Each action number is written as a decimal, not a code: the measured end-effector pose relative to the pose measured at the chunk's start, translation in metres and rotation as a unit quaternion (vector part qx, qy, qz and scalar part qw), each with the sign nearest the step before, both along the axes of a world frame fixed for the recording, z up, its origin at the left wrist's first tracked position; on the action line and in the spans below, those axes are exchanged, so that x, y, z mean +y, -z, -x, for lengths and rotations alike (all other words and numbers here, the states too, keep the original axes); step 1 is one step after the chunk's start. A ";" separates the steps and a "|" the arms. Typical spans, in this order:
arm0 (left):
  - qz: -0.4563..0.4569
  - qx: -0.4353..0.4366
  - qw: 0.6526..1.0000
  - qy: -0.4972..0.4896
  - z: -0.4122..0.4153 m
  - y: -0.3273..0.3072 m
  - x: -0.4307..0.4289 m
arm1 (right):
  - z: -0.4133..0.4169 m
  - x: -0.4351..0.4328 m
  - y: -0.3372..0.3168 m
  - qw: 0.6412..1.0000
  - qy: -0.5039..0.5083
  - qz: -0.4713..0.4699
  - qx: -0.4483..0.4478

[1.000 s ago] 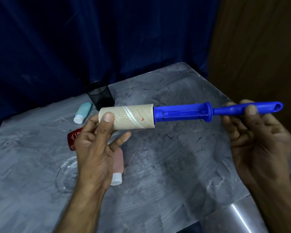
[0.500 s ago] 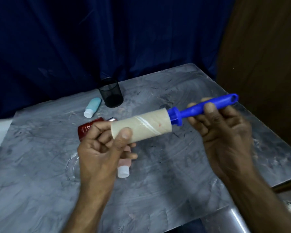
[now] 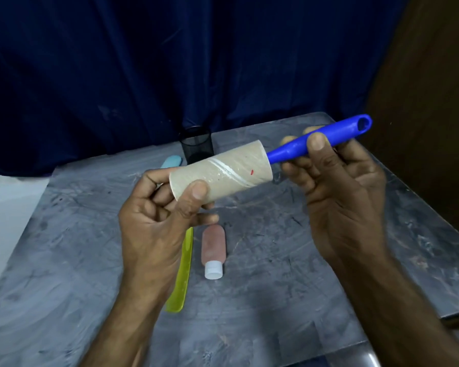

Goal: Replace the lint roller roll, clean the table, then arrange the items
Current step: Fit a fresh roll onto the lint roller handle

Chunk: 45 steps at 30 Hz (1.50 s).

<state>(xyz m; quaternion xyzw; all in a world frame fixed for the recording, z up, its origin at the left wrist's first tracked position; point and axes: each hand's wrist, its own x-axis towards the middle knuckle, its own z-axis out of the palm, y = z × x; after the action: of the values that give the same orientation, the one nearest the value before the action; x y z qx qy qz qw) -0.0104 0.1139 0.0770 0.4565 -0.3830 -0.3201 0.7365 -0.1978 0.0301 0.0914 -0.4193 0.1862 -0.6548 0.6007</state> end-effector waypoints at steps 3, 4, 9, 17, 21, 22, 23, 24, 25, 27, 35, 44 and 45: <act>-0.010 -0.051 0.998 0.043 -0.008 0.000 -0.003 | 0.010 -0.003 0.000 0.999 0.010 0.012 0.049; -0.007 -0.081 0.995 0.055 -0.011 -0.001 -0.004 | 0.012 -0.003 0.002 0.999 0.012 0.009 0.049; 0.060 -0.382 0.922 -0.034 -0.015 -0.004 -0.010 | 0.007 0.000 0.010 0.998 0.044 -0.034 -0.003; 0.089 -0.599 0.782 -0.143 -0.006 0.036 0.004 | 0.009 -0.003 0.003 0.994 0.069 -0.051 -0.062; -0.002 -0.238 0.971 -0.020 0.015 0.026 0.003 | 0.005 -0.001 0.006 0.995 0.077 -0.034 -0.045; -0.011 -0.142 0.990 0.002 0.020 0.018 0.001 | 0.004 0.001 0.009 0.996 0.074 -0.033 -0.044; -0.020 -0.062 0.998 0.020 0.025 0.011 -0.001 | 0.003 0.003 0.012 0.996 0.068 -0.028 -0.045; -0.033 0.010 0.999 0.040 0.028 0.004 -0.003 | 0.003 0.005 0.016 0.997 0.062 -0.019 -0.045; -0.052 0.069 0.994 0.060 0.031 -0.003 -0.006 | 0.004 0.006 0.018 0.997 0.060 -0.008 -0.043; -0.089 0.146 0.980 0.098 0.038 -0.013 -0.010 | 0.007 0.009 0.022 0.998 0.058 0.012 -0.030; -0.043 0.175 0.972 0.150 0.041 -0.027 -0.036 | 0.014 0.019 0.034 0.998 -0.032 -0.026 -0.049; -0.100 0.221 0.956 0.166 0.040 0.027 -0.060 | 0.020 0.024 0.063 0.998 0.003 -0.063 0.004; -0.102 0.221 0.958 0.153 0.039 0.032 -0.064 | 0.022 0.023 0.068 0.996 0.026 -0.059 0.059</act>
<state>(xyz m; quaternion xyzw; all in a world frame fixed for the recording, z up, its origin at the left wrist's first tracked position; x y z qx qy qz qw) -0.0494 0.0504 0.0452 0.3837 -0.2412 -0.5589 0.6944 -0.2198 0.0535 0.0234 -0.4159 0.2708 -0.6320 0.5952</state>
